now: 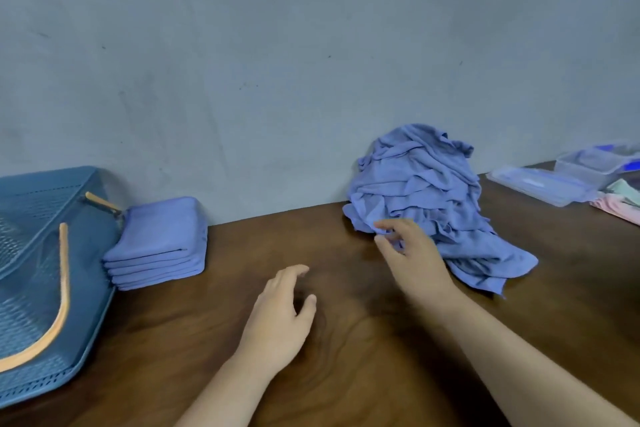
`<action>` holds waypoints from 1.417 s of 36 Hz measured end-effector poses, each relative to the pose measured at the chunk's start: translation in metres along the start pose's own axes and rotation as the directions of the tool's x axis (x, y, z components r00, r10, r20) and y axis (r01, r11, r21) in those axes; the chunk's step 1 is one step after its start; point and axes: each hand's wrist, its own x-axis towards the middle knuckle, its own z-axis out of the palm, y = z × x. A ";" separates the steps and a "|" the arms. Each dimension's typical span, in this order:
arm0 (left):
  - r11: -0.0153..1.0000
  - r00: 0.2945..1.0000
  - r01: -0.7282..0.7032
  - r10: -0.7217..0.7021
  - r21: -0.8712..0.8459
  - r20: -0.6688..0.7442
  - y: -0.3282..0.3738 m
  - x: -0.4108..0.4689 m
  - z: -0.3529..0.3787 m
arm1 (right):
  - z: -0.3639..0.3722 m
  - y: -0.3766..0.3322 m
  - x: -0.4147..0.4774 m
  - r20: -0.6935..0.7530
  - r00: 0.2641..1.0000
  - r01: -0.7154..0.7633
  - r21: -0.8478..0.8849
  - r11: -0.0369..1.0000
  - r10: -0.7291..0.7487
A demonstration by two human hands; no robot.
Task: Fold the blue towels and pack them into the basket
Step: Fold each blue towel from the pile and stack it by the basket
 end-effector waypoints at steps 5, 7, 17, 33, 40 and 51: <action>0.972 0.991 0.083 -0.104 -0.219 -0.087 -0.009 0.014 0.003 | -0.018 0.009 0.077 -0.025 0.998 0.056 -0.229 0.972 -0.063; 0.971 0.990 0.084 -0.108 -0.226 -0.093 -0.011 0.016 0.006 | -0.023 0.011 0.110 0.028 0.999 0.053 -0.358 0.932 -0.045; 0.977 0.990 0.093 -0.112 -0.191 -0.091 -0.014 0.018 0.010 | -0.016 0.010 0.198 0.118 0.936 -0.103 -0.808 0.581 0.331; 0.953 0.981 0.051 -0.104 -0.300 -0.163 -0.005 0.016 0.002 | -0.002 -0.032 0.177 -0.027 0.982 0.161 -0.389 0.907 -0.186; 0.880 0.865 -0.097 -0.157 -0.465 -0.476 0.008 0.009 -0.015 | 0.039 -0.079 0.079 0.187 0.960 0.211 0.010 0.977 -0.209; 0.989 0.972 -0.005 -0.029 -0.145 -0.234 -0.006 0.014 -0.008 | 0.077 -0.003 0.025 0.334 0.938 0.182 -0.258 0.949 -0.089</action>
